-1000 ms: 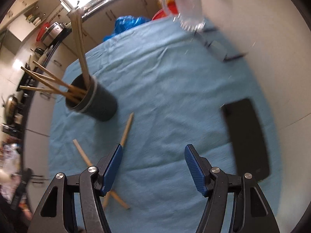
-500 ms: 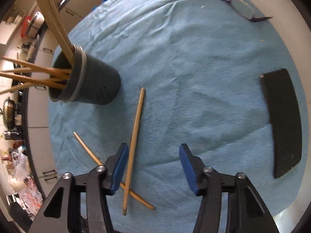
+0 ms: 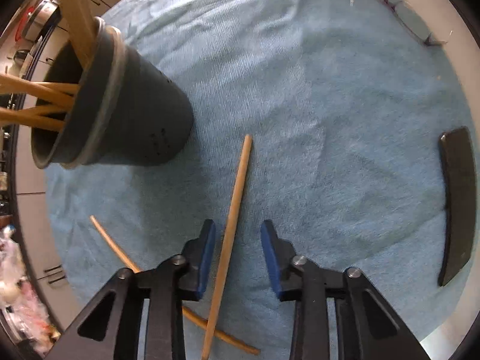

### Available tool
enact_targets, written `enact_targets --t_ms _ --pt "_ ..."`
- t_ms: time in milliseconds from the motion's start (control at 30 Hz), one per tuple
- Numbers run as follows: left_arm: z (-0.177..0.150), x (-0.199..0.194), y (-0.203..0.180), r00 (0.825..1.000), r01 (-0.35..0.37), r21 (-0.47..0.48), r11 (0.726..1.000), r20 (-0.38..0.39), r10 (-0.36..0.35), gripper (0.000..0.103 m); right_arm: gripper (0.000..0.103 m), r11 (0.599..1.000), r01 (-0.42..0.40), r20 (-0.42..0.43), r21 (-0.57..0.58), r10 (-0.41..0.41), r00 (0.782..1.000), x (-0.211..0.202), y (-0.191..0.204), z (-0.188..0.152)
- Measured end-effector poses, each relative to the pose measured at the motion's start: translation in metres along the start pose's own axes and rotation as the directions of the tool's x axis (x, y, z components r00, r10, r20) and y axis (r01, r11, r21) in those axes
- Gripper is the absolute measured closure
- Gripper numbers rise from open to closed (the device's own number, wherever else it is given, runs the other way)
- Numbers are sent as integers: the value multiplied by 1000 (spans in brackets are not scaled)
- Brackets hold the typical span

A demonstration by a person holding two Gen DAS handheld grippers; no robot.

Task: Organize utensils
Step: 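Lower the right tool onto a loose chopstick and close its fingers, then lift the chopstick upright with the right tool toward the black holder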

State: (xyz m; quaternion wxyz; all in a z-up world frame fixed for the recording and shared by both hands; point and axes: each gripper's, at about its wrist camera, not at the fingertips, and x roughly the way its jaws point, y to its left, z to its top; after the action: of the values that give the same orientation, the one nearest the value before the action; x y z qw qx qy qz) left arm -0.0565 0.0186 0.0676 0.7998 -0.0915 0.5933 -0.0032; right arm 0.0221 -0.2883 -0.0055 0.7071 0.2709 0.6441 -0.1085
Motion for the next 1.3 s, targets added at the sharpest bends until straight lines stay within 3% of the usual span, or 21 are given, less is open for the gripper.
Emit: enact_targets --t_ms 33,67,267,500,667,900,1033,1067,1133,1300 --pt "1 1 0 1000 7 -3 1000 -4 -7 34 90 1000 14 -6 -22 -14 1000 2 4 -1" --pt "2 2 -2 1000 18 -4 1000 -10 -18 34 93 999 27 -2 -27 -27 1000 4 10 0" --pt "12 9 -23 996 74 11 997 -46 -74 34 96 1000 7 26 -8 -7 1000 -9 -12 -9" --pt "34 31 -64 982 150 -49 987 -109 -155 35 96 999 -54 109 6 53 993 -49 -49 -32" --pt "45 54 -95 967 170 -98 980 -173 -185 54 95 997 -82 150 -16 83 985 -74 -63 -50" --pt "55 79 -127 973 104 -104 989 -194 -123 58 95 994 -97 190 -60 106 976 -98 -83 -63" --pt "57 93 -143 976 61 -67 996 -203 -73 72 95 992 -102 201 -71 115 973 -104 -92 -68" --pt "57 96 -146 977 48 -58 997 -207 -59 80 95 992 -105 202 -71 117 972 -105 -93 -69" --pt "58 97 -151 984 21 -45 999 -175 -28 85 95 991 -111 200 -73 124 972 -107 -99 -70" --pt "57 98 -150 983 31 33 999 -181 -24 95 95 989 -126 202 -79 139 969 -116 -109 -75"
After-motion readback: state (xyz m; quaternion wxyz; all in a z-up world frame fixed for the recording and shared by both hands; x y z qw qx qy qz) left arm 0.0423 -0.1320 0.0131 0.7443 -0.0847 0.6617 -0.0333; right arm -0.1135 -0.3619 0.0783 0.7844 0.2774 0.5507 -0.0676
